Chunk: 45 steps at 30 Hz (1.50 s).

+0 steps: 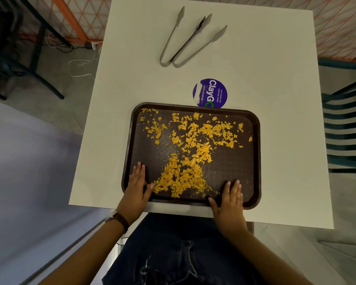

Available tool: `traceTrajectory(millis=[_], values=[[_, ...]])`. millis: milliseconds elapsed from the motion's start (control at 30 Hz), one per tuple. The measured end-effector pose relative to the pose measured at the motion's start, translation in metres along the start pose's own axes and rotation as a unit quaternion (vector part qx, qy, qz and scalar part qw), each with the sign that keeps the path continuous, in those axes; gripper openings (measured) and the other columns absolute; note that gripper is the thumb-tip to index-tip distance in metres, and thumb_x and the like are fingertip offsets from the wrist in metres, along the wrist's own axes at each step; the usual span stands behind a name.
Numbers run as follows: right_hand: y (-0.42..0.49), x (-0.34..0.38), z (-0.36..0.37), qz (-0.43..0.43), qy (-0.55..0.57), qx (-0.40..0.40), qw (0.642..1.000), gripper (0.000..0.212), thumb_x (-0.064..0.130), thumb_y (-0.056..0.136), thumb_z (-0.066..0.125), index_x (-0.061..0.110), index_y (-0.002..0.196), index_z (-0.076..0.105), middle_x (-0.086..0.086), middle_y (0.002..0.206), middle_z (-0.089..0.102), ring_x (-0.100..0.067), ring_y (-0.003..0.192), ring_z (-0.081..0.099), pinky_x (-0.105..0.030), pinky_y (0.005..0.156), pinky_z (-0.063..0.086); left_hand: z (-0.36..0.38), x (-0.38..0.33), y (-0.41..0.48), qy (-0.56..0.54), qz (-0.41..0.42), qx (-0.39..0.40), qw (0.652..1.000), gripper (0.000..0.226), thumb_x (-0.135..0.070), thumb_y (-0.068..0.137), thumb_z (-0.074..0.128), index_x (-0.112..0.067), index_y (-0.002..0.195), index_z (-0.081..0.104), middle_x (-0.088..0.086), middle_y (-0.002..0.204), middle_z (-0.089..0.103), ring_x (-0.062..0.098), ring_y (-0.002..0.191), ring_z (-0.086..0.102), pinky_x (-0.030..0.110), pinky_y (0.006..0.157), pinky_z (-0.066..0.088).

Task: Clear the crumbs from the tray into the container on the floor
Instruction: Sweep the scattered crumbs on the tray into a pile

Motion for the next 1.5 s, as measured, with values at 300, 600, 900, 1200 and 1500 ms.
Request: traceTrajectory(millis=[300,600,900,1200,1500], values=[[-0.001,0.073,0.019,-0.165,0.117,0.106,0.974,0.079,0.056,0.091,0.028,0.025,0.138,-0.029,0.005,0.147,-0.040,-0.018,0.138,-0.027,-0.037,0.115,0.000,0.008,0.006,0.000,0.020,0.005,0.017,1.000,0.072,-0.046,0.090,0.029,-0.014,0.146,-0.003,-0.004,0.153,-0.012,0.009,0.141,-0.015,0.029,0.115,-0.011],[0.014,0.137,0.019,-0.395,-0.109,0.095,0.907,0.065,0.048,0.096,0.019,0.014,0.150,0.004,0.001,0.155,-0.015,-0.015,0.141,-0.024,-0.036,0.117,-0.015,-0.039,0.001,-0.010,-0.111,-0.012,-0.118,0.987,0.054,-0.008,0.096,0.038,-0.019,0.146,0.022,0.006,0.149,0.034,0.008,0.129,0.034,0.025,0.107,0.029],[0.036,0.217,0.062,-0.558,-0.256,0.136,0.778,0.061,0.040,0.100,0.031,0.009,0.149,0.015,-0.010,0.159,0.012,-0.025,0.147,0.003,-0.040,0.119,-0.002,-0.052,0.024,-0.009,-0.167,-0.018,-0.125,0.978,0.056,0.010,0.090,0.034,-0.013,0.141,0.032,-0.006,0.137,0.037,0.012,0.127,0.039,-0.003,0.099,0.022],[0.021,0.125,0.031,-0.523,-0.317,0.120,0.782,0.061,0.046,0.095,0.024,0.006,0.137,0.045,-0.009,0.151,0.034,-0.022,0.140,0.029,-0.039,0.120,-0.002,-0.054,0.014,-0.009,-0.152,-0.007,-0.126,0.980,0.055,0.001,0.094,0.037,-0.018,0.144,0.026,0.007,0.143,0.040,0.006,0.121,0.037,0.019,0.104,0.028],[0.032,0.077,-0.027,-0.310,-0.097,0.007,0.946,0.065,0.046,0.097,0.026,0.017,0.149,-0.001,0.001,0.157,-0.011,-0.007,0.143,-0.019,-0.023,0.113,-0.020,-0.035,-0.004,0.012,-0.084,0.015,-0.088,0.993,0.060,-0.015,0.094,0.039,-0.017,0.147,0.012,0.001,0.157,0.007,0.021,0.145,0.009,0.039,0.119,0.012]])
Point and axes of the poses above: each hand's wrist, its own y-axis towards the middle knuckle, its own z-axis out of the palm, x = y × z, the point moved 5 cm from there along y, towards the middle knuckle
